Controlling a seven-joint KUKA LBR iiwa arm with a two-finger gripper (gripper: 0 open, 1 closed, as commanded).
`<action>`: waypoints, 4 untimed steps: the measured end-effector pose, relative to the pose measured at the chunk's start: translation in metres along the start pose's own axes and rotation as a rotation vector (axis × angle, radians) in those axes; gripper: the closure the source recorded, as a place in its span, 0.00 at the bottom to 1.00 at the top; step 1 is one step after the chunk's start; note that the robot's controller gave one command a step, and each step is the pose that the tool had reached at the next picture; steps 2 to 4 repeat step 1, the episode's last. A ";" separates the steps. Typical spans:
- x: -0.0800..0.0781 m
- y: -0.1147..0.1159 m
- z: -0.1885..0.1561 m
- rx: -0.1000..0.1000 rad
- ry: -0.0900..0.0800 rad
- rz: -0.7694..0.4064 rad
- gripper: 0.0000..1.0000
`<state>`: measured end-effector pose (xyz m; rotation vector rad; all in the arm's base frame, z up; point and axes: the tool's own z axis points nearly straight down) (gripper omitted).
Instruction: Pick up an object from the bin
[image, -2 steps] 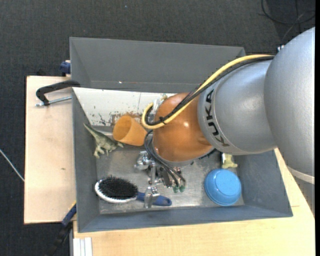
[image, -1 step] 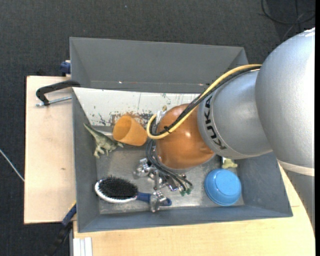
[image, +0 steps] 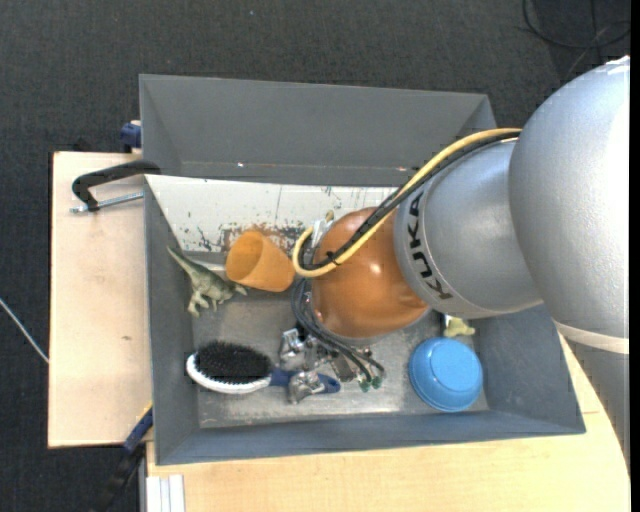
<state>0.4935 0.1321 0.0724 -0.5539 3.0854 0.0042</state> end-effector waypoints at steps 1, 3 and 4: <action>-0.022 -0.009 -0.151 0.003 -0.006 0.057 1.00; -0.022 -0.009 -0.151 0.003 -0.006 0.057 1.00; -0.022 -0.009 -0.151 0.003 -0.006 0.057 1.00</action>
Offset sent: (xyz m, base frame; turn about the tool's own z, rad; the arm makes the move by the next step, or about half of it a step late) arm 0.0204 -0.0021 0.1459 0.0567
